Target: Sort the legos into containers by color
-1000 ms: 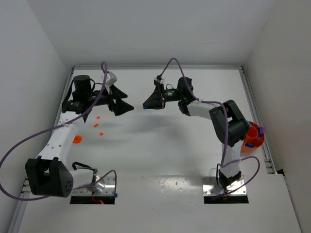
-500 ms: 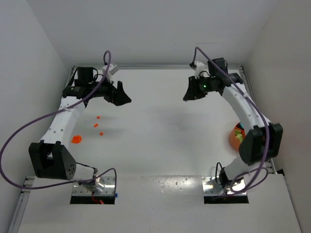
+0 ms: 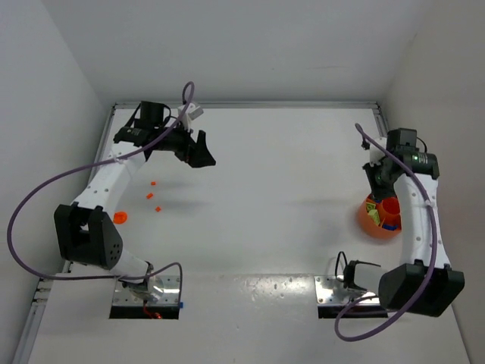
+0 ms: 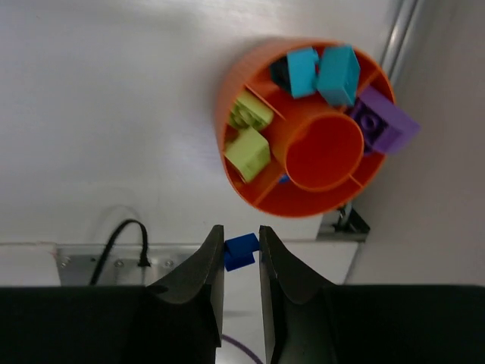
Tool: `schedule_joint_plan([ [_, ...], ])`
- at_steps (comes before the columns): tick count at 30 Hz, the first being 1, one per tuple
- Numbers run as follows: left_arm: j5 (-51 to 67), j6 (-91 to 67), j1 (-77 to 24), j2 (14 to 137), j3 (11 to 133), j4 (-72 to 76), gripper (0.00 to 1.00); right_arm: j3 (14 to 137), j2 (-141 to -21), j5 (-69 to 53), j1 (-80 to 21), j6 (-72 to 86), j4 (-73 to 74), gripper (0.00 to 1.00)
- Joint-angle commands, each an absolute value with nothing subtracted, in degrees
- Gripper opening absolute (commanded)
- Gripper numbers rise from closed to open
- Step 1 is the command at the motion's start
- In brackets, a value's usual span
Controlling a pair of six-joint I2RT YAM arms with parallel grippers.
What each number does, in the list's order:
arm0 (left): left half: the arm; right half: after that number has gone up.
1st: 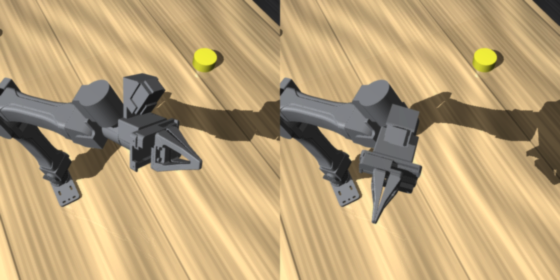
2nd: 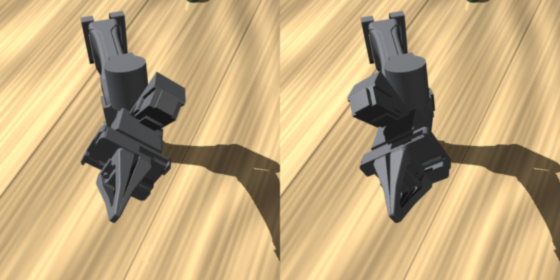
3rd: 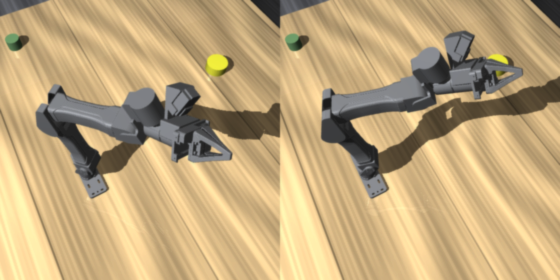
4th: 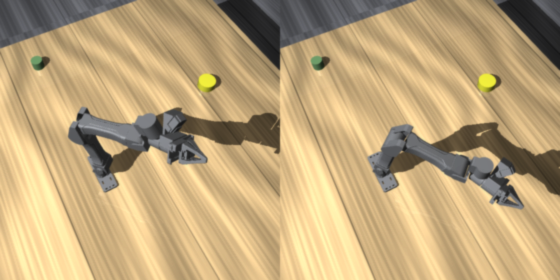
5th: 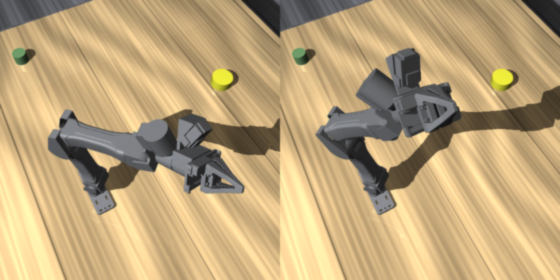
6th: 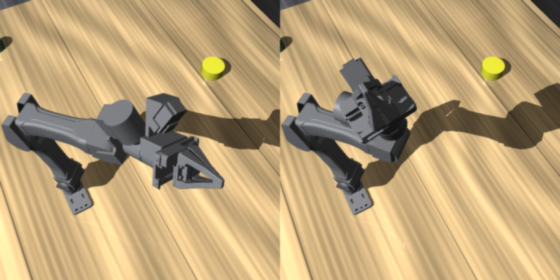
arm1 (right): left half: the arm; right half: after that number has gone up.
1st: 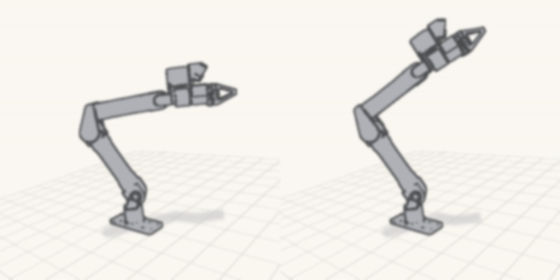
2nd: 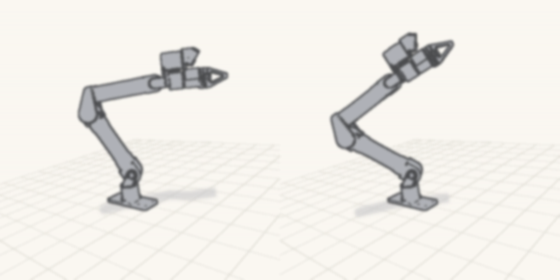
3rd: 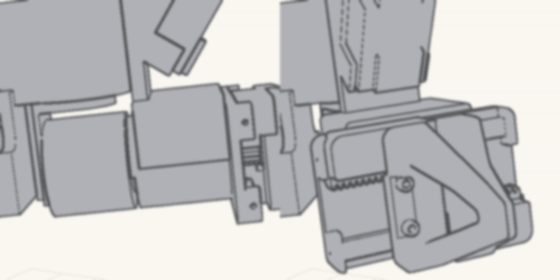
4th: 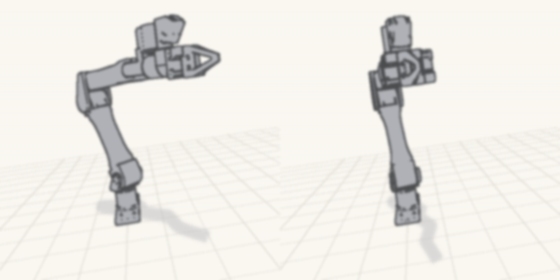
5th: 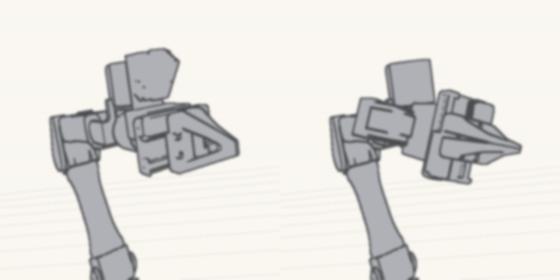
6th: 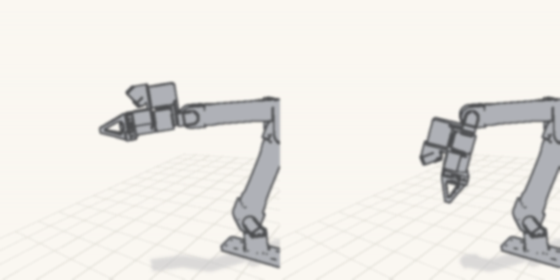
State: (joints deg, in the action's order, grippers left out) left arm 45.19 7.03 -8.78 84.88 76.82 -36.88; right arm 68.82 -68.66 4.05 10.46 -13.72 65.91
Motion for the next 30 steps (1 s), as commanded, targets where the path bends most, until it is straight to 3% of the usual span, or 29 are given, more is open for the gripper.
schedule_joint_plan([
  [1, 46.84, 7.91, -9.49, 86.30, 81.11, -37.18, 1.00, 66.28, -67.32, 11.85, 14.92, -17.65, 69.70, 0.00],
  [14, 45.18, 8.96, -10.02, 87.46, 84.64, -40.96, 1.00, 63.10, -74.60, 4.93, 34.70, -27.50, 61.70, 0.00],
  [25, 43.59, 8.79, -10.02, 87.98, 84.12, -40.96, 1.00, 63.11, -80.42, -2.10, 37.97, -31.64, 60.04, 0.00],
  [28, 38.77, 2.39, -10.63, 87.98, 83.59, -38.51, 1.00, 63.11, -82.09, -2.63, 37.97, -31.64, 60.03, 0.00],
  [30, 37.10, -2.45, -10.63, 87.98, 82.45, -36.14, 1.00, 63.11, -82.88, -2.64, 37.97, -31.64, 60.03, 0.07],
])
